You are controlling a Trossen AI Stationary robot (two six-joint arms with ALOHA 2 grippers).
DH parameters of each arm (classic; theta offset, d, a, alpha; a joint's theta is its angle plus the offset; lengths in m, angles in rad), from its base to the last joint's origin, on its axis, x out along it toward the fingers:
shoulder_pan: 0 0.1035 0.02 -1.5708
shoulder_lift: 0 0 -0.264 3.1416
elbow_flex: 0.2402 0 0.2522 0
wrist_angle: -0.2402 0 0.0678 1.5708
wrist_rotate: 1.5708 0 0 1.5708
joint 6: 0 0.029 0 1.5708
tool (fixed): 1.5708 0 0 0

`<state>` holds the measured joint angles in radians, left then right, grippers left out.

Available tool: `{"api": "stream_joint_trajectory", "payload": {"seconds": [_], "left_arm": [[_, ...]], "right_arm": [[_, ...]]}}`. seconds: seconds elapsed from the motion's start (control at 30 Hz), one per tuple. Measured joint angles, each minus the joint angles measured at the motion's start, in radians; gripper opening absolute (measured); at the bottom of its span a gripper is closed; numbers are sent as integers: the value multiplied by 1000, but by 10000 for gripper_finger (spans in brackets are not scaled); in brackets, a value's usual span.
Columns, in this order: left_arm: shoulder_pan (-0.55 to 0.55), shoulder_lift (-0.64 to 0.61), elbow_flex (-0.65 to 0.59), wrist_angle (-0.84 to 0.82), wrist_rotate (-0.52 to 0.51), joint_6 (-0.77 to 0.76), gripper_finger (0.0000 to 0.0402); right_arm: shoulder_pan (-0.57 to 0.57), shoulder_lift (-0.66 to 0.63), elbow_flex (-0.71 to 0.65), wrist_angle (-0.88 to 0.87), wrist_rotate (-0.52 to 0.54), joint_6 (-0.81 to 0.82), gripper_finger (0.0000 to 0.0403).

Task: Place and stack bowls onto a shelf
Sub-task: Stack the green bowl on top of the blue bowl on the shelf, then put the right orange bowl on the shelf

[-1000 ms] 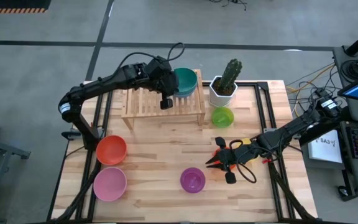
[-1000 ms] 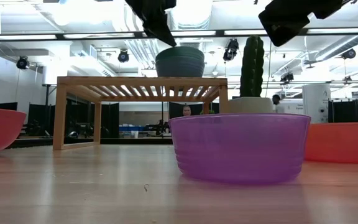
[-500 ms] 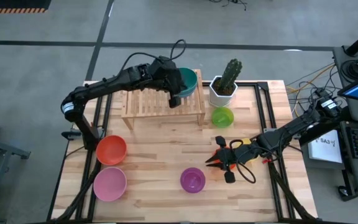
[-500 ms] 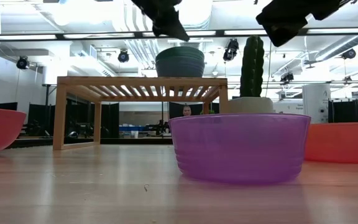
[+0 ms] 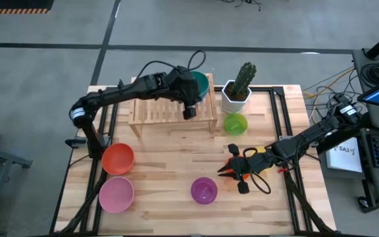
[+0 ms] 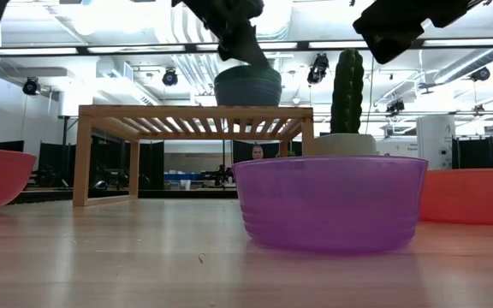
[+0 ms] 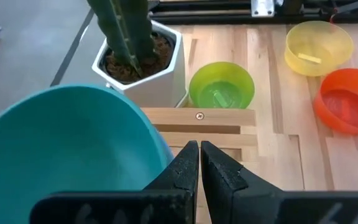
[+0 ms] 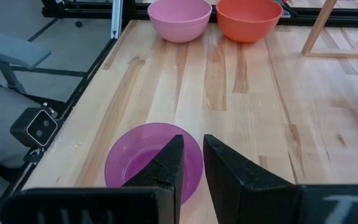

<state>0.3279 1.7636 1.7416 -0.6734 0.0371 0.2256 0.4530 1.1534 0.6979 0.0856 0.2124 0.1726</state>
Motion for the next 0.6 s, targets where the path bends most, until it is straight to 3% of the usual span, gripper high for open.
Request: {"api": "stream_joint_trajectory", "payload": {"seconds": [0.6], "left_arm": [[-3, -22, -32, 35, -30, 15, 1]], "right_arm": [[0, 0, 0, 0, 0, 0, 52]]}}
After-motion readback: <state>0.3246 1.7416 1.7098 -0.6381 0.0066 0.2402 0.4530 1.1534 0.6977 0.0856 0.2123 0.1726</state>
